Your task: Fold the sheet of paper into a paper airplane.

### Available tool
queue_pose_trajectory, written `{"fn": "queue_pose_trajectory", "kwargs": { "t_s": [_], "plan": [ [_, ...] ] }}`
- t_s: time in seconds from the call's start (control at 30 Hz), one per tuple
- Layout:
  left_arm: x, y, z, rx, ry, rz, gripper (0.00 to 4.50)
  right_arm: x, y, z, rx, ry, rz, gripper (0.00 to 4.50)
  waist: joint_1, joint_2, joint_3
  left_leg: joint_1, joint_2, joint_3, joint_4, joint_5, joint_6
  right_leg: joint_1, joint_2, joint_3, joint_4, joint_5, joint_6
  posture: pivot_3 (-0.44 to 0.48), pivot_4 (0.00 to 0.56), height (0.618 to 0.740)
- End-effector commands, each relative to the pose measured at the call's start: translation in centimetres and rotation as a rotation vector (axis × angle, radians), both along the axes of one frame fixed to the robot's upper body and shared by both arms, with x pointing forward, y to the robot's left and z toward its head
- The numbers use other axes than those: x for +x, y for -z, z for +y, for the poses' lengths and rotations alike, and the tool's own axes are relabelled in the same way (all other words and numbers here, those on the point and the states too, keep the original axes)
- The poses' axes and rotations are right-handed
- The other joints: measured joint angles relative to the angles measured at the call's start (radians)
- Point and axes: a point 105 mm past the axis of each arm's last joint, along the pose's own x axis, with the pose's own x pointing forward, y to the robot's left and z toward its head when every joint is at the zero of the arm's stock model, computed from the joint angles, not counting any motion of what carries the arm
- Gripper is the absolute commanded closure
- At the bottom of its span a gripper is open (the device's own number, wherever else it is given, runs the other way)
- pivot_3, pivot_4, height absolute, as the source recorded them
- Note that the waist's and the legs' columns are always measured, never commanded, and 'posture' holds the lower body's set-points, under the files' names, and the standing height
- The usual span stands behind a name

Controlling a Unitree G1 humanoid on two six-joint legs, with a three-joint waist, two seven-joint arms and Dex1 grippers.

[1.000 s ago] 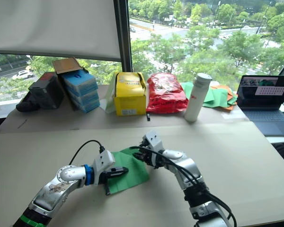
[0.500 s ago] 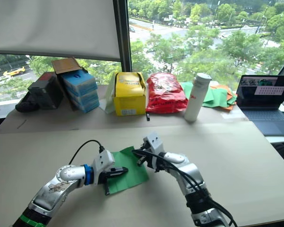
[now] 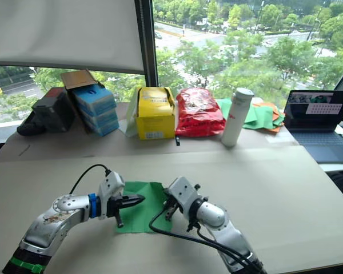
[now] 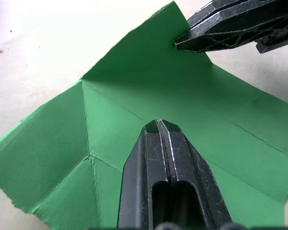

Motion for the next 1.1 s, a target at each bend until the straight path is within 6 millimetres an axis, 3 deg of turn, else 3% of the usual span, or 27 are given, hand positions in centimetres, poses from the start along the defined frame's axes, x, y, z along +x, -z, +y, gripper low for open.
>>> {"fn": "queue_pose_trajectory", "kwargs": {
  "t_s": [0.03,0.37,0.53,0.7,0.9,1.1],
  "plan": [
    [0.2,-0.3,0.8,0.012,-0.011,-0.015,4.50,-0.5,-1.3,0.7,-0.094,-0.055,-0.168,4.46,0.001,0.000,0.000,0.000,0.000,0.000,0.000,0.000,0.000,0.000,0.000,0.000,0.000,0.000,0.000,0.000,0.150,0.740],
    [0.1,1.0,1.2,0.050,-0.022,0.002,4.50,-0.9,0.6,1.1,-0.238,-0.123,-0.174,4.46,0.000,-0.001,0.000,0.000,0.000,0.000,0.000,0.000,-0.001,0.001,0.001,0.000,-0.001,0.000,0.000,0.000,0.150,0.740],
    [1.1,-0.1,0.9,0.047,-0.015,-0.036,4.50,-1.1,1.1,1.7,-0.278,-0.183,-0.148,4.46,0.001,-0.001,0.000,0.000,0.000,0.000,0.000,0.000,-0.001,0.001,0.001,0.000,-0.001,0.000,0.000,0.000,0.150,0.740],
    [2.8,-2.6,-1.0,0.028,0.062,-0.092,4.50,-1.0,2.5,1.9,-0.361,-0.243,-0.064,4.46,0.005,-0.002,0.001,-0.001,0.000,0.000,0.002,0.001,-0.001,0.001,0.001,-0.001,0.000,0.000,0.000,0.000,0.150,0.740],
    [4.0,-2.7,-2.3,0.054,0.099,-0.113,4.50,-0.6,2.5,2.1,-0.389,-0.248,-0.048,4.46,-0.002,-0.002,0.001,0.000,0.001,0.001,0.002,0.001,-0.001,0.001,0.003,-0.001,0.000,0.000,0.000,0.000,0.150,0.740],
    [4.4,-1.1,-2.4,0.154,0.121,-0.105,4.50,-0.6,2.7,2.1,-0.393,-0.235,-0.030,4.46,-0.002,-0.002,0.001,0.000,0.001,0.001,0.002,0.001,-0.001,0.001,0.003,0.000,0.001,0.000,0.000,0.000,0.150,0.740]
  ]
}}
